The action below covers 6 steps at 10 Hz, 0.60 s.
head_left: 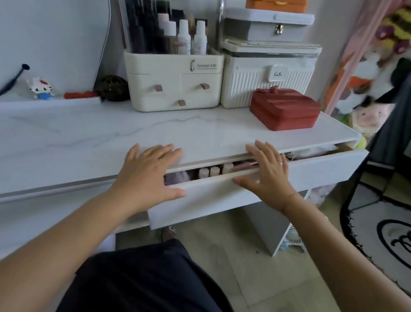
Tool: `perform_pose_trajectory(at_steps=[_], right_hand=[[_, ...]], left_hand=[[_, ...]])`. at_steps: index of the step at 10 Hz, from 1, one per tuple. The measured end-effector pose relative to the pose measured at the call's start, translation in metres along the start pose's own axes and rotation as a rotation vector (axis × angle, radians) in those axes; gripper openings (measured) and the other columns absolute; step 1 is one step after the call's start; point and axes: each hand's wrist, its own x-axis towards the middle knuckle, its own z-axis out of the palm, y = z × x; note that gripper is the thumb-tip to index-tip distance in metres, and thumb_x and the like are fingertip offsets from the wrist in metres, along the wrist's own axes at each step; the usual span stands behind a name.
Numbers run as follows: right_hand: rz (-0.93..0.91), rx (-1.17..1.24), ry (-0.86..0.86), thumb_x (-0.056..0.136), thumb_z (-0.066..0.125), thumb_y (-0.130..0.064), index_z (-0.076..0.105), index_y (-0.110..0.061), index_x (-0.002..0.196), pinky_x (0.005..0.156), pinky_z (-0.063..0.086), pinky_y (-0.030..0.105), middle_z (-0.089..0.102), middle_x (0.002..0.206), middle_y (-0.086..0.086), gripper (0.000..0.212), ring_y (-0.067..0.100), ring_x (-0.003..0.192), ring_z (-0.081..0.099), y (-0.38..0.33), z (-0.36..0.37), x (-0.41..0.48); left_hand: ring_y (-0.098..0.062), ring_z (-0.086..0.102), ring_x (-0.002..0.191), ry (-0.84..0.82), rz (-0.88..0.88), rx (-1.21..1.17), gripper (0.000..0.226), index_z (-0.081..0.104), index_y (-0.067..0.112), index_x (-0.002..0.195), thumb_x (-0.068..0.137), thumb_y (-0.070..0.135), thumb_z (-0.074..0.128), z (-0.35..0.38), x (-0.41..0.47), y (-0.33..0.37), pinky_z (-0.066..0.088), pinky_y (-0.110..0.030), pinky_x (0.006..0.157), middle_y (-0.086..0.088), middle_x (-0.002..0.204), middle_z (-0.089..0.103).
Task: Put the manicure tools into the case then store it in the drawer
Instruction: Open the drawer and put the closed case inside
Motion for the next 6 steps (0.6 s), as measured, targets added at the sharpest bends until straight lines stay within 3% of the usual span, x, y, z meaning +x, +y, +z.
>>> perform_pose_trajectory(at_steps=[1, 2, 3, 4, 5, 6], right_hand=[[0.039, -0.013, 0.156, 0.067, 0.051, -0.072, 0.043, -0.027, 0.132, 0.116, -0.001, 0.05, 0.037, 0.143, -0.003, 0.08, 0.018, 0.14, 0.021, -0.004, 0.012, 0.007], [0.088, -0.041, 0.264, 0.073, 0.064, -0.059, 0.05, -0.023, 0.123, 0.116, 0.002, 0.049, 0.044, 0.134, -0.002, 0.063, 0.02, 0.131, 0.03, -0.012, 0.02, 0.012], [0.115, -0.062, 0.322, 0.073, 0.064, -0.058, 0.052, -0.022, 0.116, 0.115, 0.008, 0.047, 0.047, 0.128, -0.002, 0.057, 0.021, 0.126, 0.034, -0.014, 0.025, 0.015], [0.127, -0.059, 0.314, 0.073, 0.065, -0.057, 0.053, -0.022, 0.114, 0.114, 0.011, 0.046, 0.048, 0.128, -0.002, 0.056, 0.021, 0.125, 0.036, -0.012, 0.025, 0.014], [0.103, -0.058, 0.276, 0.075, 0.06, -0.06, 0.053, -0.025, 0.116, 0.114, 0.013, 0.047, 0.049, 0.131, -0.003, 0.054, 0.02, 0.127, 0.037, -0.012, 0.022, 0.012], [0.141, 0.108, 0.237, 0.07, 0.047, -0.074, 0.052, -0.035, 0.115, 0.11, 0.024, 0.047, 0.05, 0.123, -0.014, 0.059, 0.019, 0.123, 0.044, -0.018, -0.004, 0.011]], left_hand=[[-0.008, 0.016, 0.144, 0.109, 0.033, -0.083, 0.073, 0.026, 0.035, 0.146, 0.083, 0.055, 0.058, 0.008, -0.006, -0.017, 0.007, -0.03, 0.117, 0.013, 0.156, 0.02], [-0.015, 0.036, 0.138, 0.259, 0.101, -0.071, 0.06, 0.044, 0.027, 0.139, 0.084, 0.033, 0.067, 0.018, -0.008, -0.024, 0.018, -0.03, 0.113, 0.006, 0.148, 0.039], [-0.021, 0.055, 0.123, 0.341, 0.107, -0.014, 0.058, 0.058, 0.02, 0.129, 0.074, 0.02, 0.079, 0.024, -0.006, -0.025, 0.031, -0.036, 0.106, 0.0, 0.135, 0.056], [-0.021, 0.062, 0.114, 0.347, 0.11, -0.01, 0.061, 0.065, 0.017, 0.121, 0.063, 0.019, 0.086, 0.026, -0.007, -0.023, 0.044, -0.042, 0.098, -0.001, 0.126, 0.064], [-0.017, 0.064, 0.112, 0.354, 0.092, 0.017, 0.057, 0.065, 0.017, 0.119, 0.066, 0.029, 0.082, 0.028, -0.012, -0.031, 0.048, -0.039, 0.096, 0.001, 0.123, 0.065], [-0.012, 0.066, 0.106, 0.365, 0.007, 0.007, 0.052, 0.068, 0.021, 0.114, 0.077, 0.053, 0.05, 0.022, -0.03, -0.056, 0.041, -0.029, 0.1, 0.005, 0.118, 0.068]])
